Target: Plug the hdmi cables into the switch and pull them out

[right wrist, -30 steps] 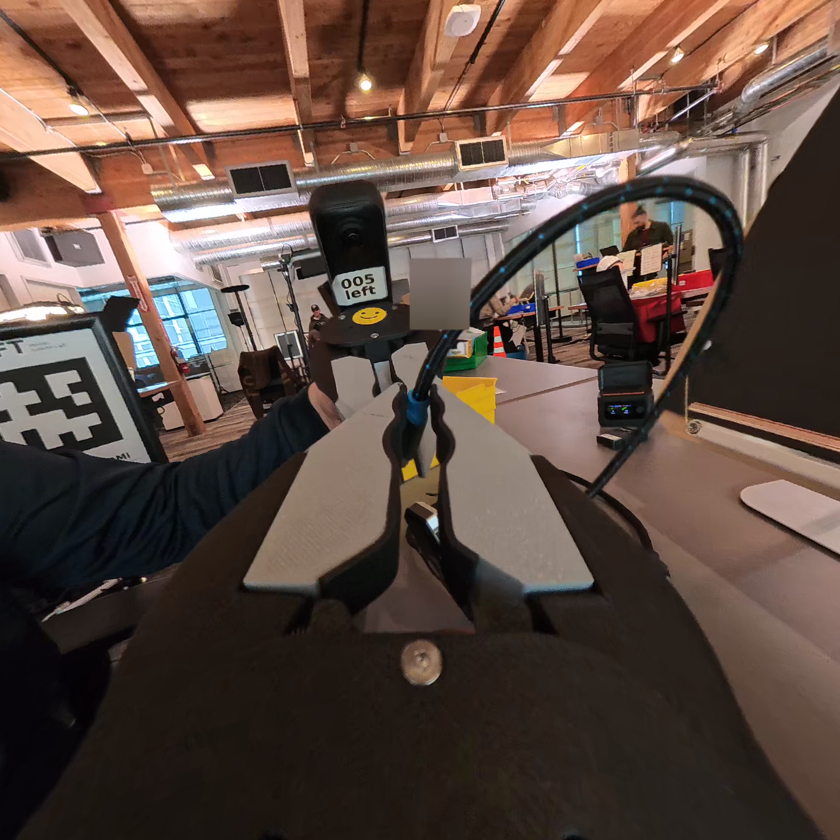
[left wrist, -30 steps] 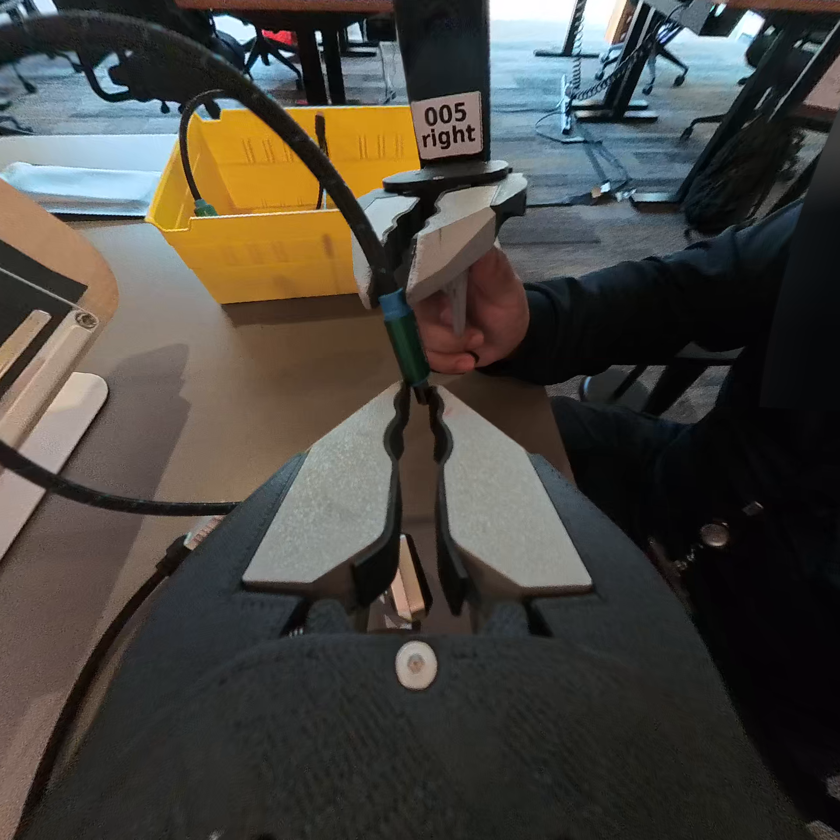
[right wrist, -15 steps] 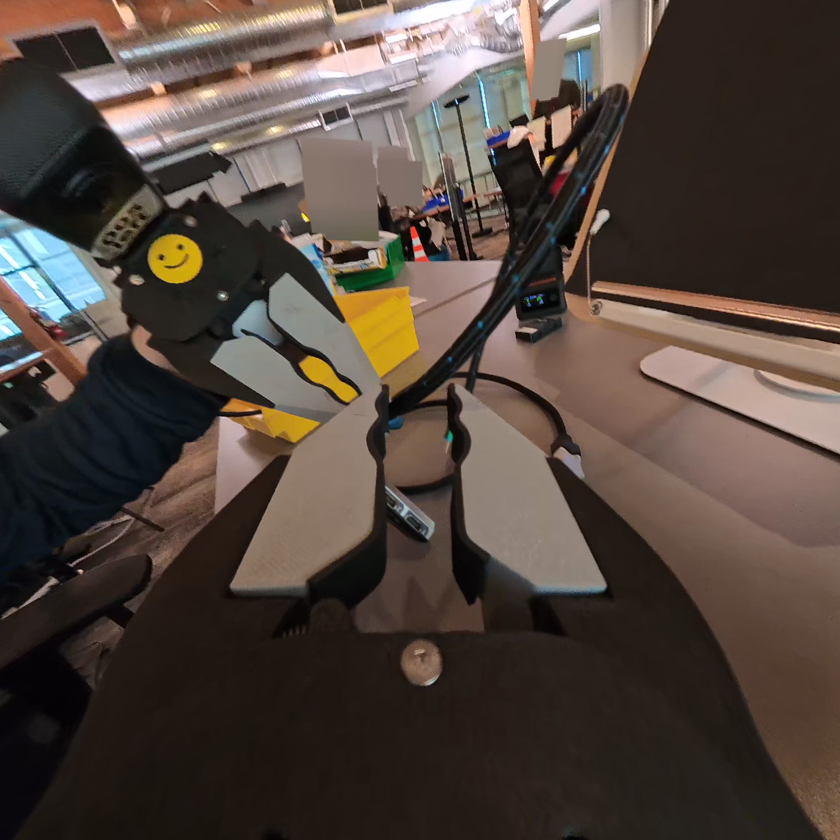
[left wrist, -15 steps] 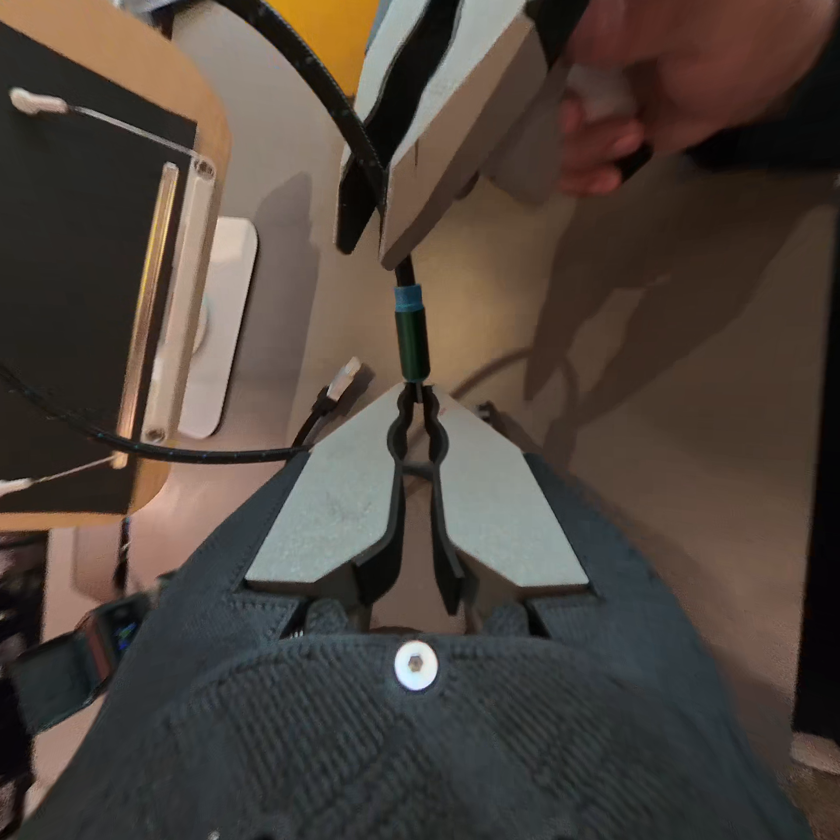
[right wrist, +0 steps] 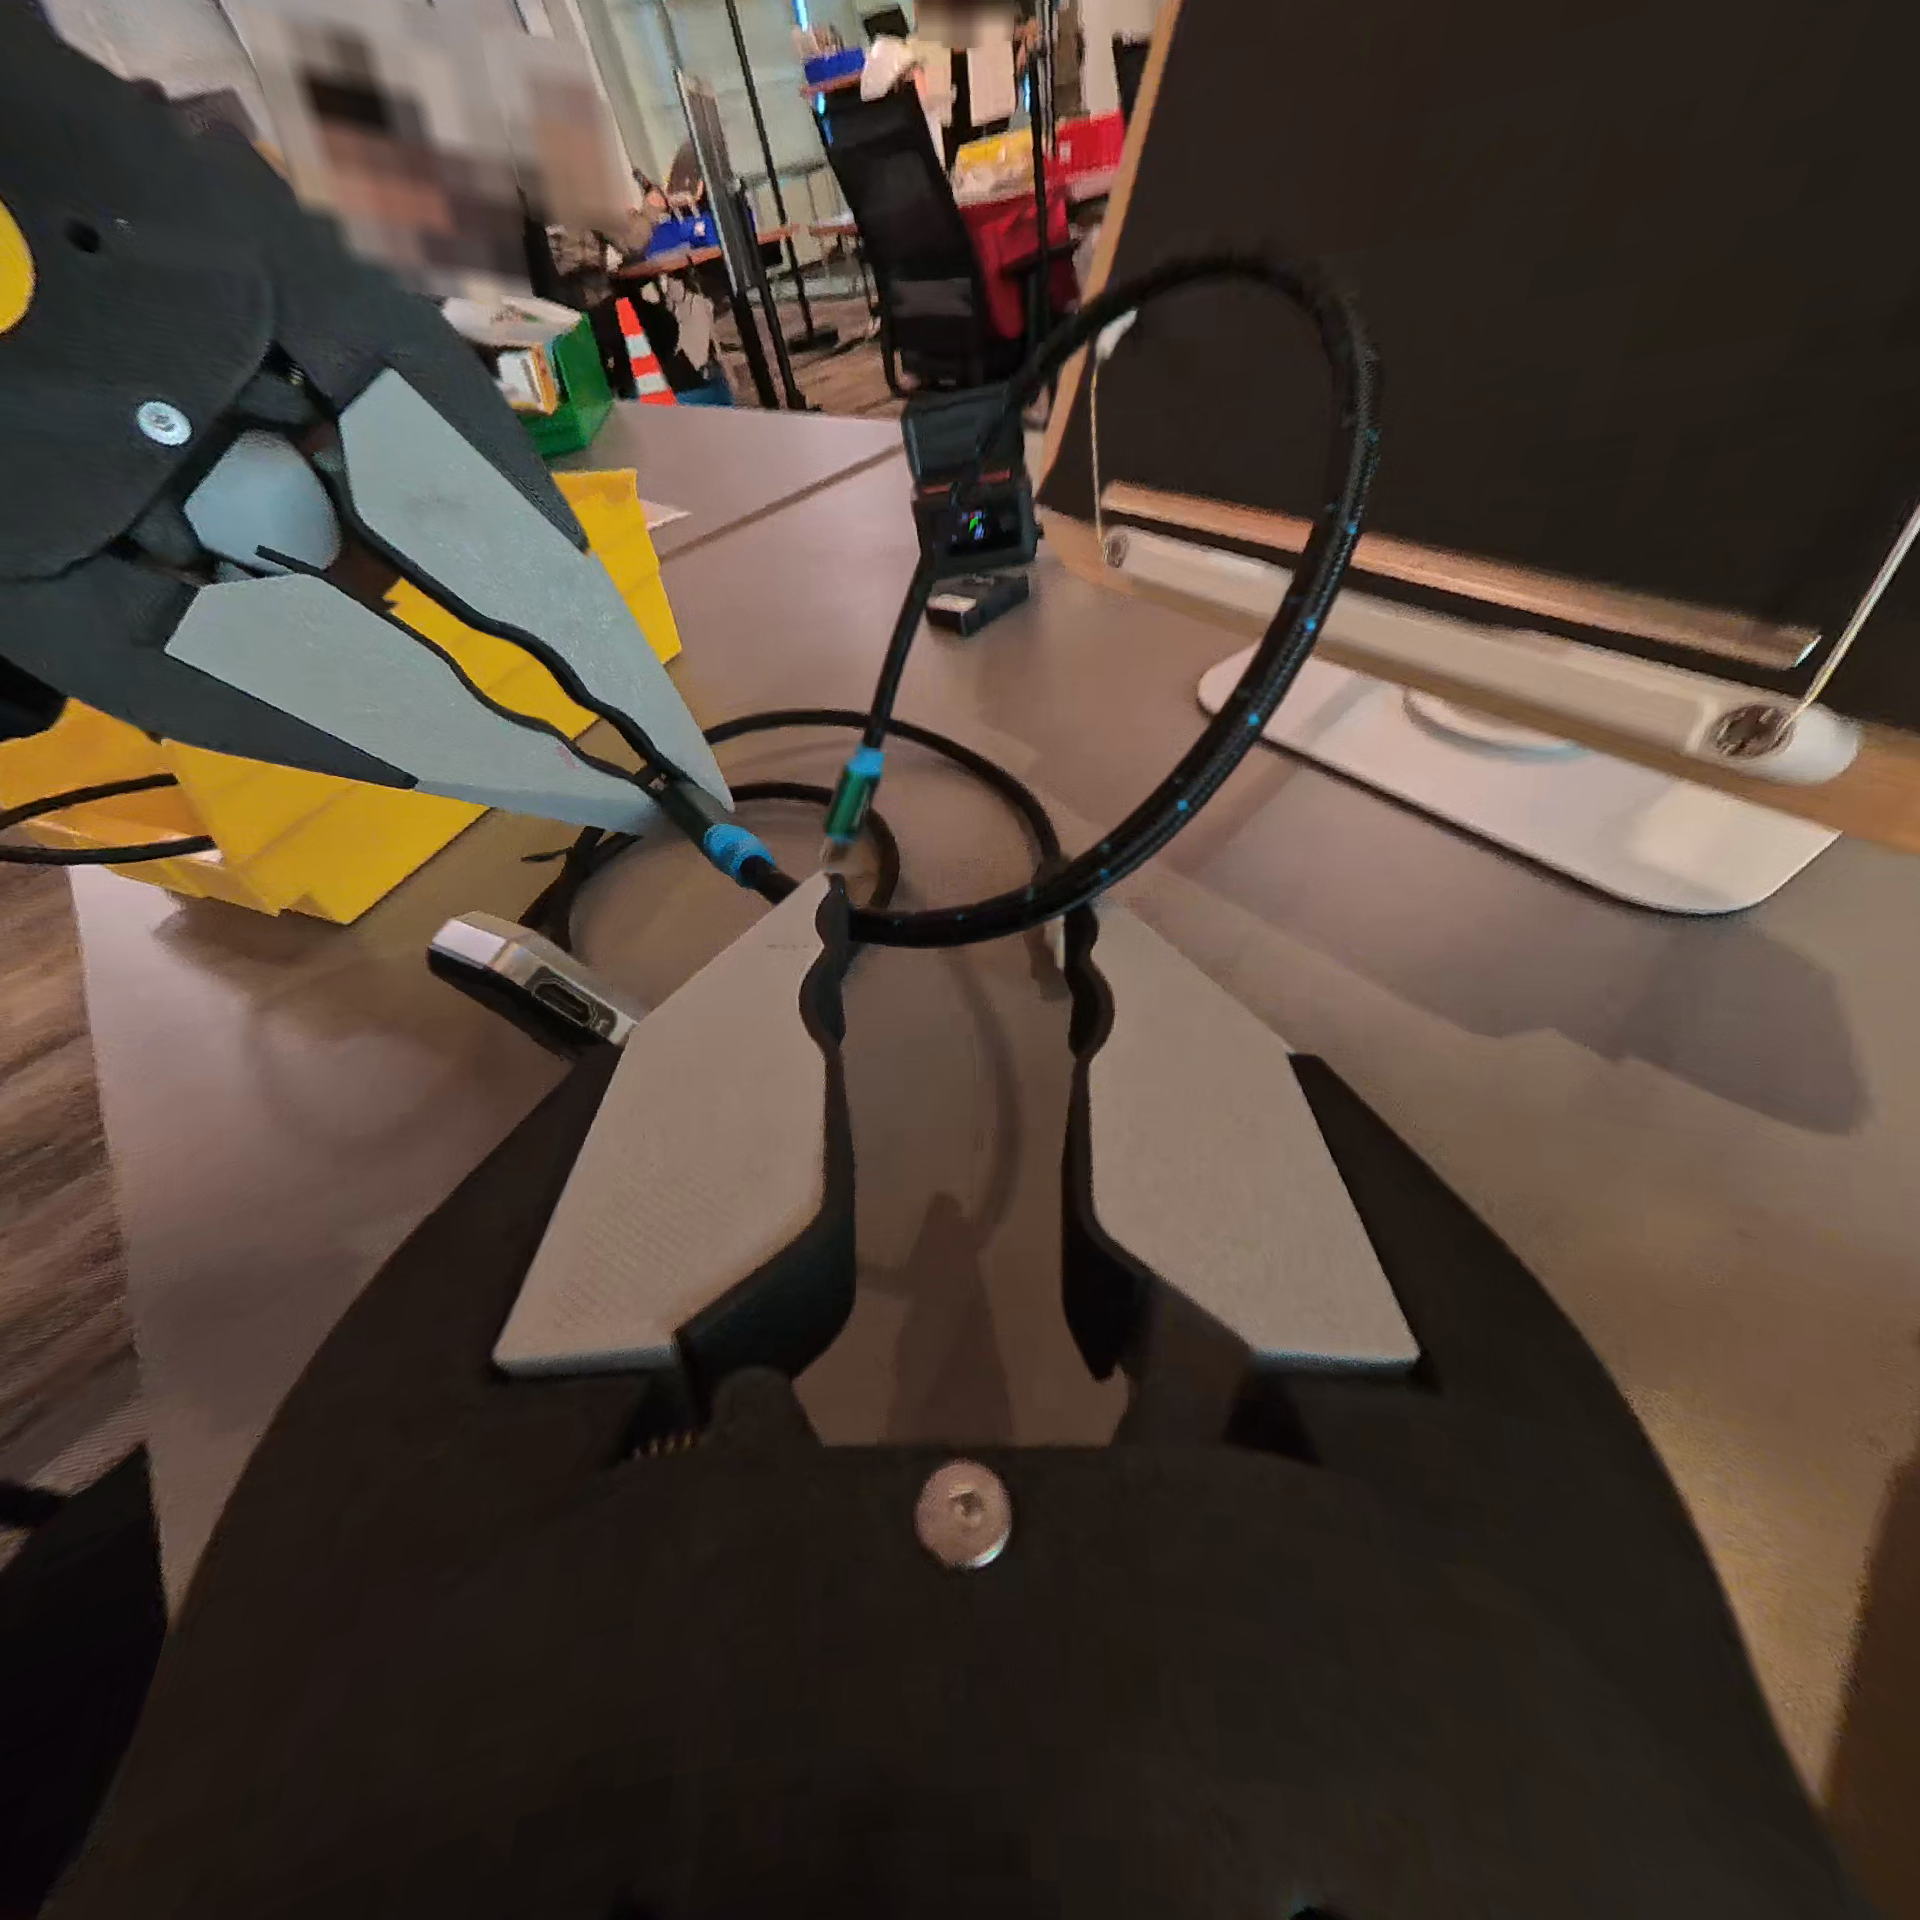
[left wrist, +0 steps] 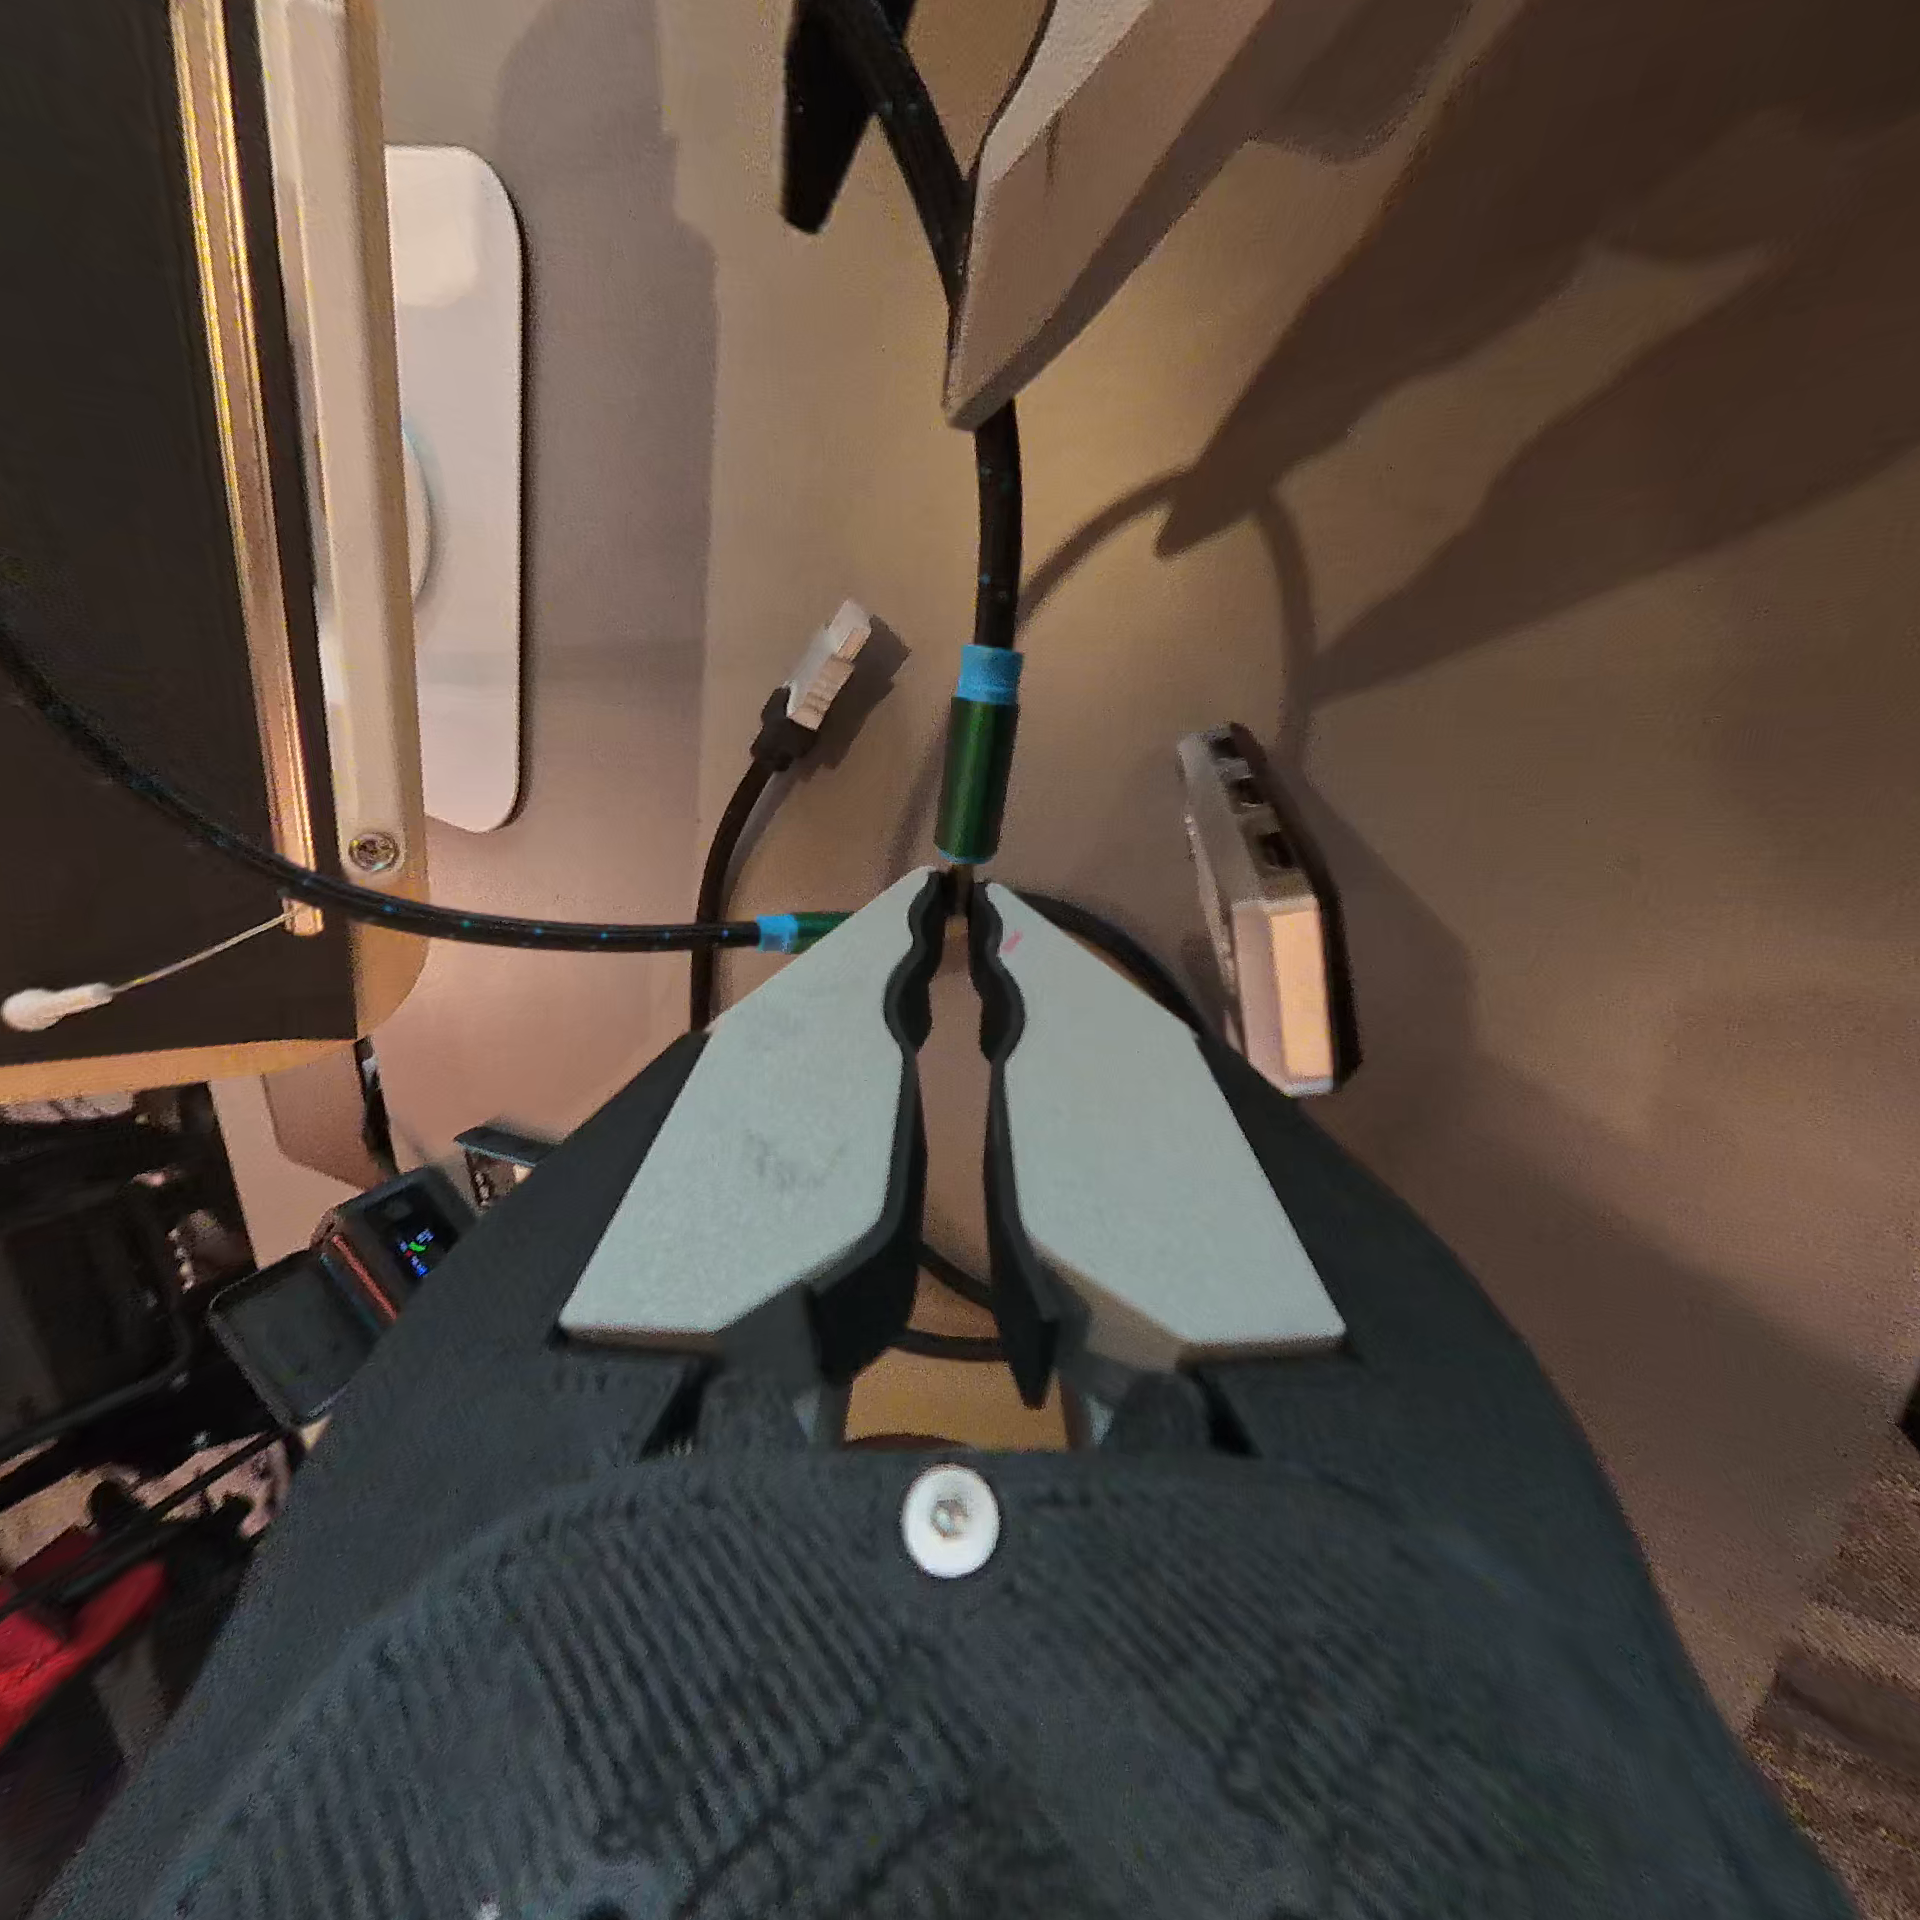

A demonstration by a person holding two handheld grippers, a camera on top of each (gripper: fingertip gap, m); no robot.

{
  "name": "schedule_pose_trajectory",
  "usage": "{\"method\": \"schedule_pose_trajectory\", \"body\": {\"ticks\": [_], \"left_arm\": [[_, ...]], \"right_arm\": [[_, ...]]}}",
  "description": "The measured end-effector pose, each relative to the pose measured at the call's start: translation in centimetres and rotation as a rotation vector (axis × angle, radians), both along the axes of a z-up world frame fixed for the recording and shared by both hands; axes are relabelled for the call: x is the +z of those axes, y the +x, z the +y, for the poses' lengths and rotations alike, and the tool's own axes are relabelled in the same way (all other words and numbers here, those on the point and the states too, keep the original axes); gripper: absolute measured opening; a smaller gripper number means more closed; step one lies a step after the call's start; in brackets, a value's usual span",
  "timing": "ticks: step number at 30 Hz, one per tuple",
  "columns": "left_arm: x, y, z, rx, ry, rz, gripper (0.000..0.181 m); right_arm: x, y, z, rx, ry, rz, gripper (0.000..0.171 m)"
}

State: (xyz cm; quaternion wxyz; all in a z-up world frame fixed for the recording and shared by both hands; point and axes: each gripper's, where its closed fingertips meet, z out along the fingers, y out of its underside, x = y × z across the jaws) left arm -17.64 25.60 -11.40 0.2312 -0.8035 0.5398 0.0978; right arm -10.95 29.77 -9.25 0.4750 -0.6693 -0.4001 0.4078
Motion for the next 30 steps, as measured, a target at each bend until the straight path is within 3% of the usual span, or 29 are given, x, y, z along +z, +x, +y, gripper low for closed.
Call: {"method": "schedule_pose_trajectory", "body": {"ticks": [1, 6, 9, 12, 15, 19, 24, 30], "left_arm": [[-0.2, -0.2, 0.1, 0.005, 0.004, 0.015, 0.004], [-1.1, -2.4, 0.9, 0.082, 0.030, 0.115, 0.003], [-1.3, -3.3, 1.1, 0.129, 0.018, 0.100, 0.002], [-1.0, -3.2, 0.9, 0.109, 0.029, 0.077, 0.002], [-0.5, -2.8, 0.9, 0.083, 0.070, 0.043, 0.002], [0.6, -2.2, 1.3, 0.049, 0.188, -0.030, 0.002], [2.6, -0.7, 1.2, 0.006, 0.358, -0.152, 0.002], [2.8, 2.2, 0.2, -0.047, 0.389, -0.193, 0.002]], "right_arm": [[-0.5, -0.1, 0.0, 0.010, -0.033, -0.011, 0.039], [-2.8, 0.8, 1.9, -0.088, -0.088, -0.123, 0.036], [-2.8, 0.0, 0.6, 0.014, -0.137, -0.111, 0.038], [-0.1, -0.6, -1.4, 0.076, 0.057, -0.040, 0.028], [0.2, -1.2, -2.2, 0.059, 0.185, -0.057, 0.026], [-0.7, -1.9, -3.0, 0.163, 0.014, -0.029, 0.039], [1.8, -0.9, -3.0, 0.255, -0.186, 0.209, 0.036], [3.0, -1.1, -3.5, 0.333, -0.331, 0.340, 0.032]]}}
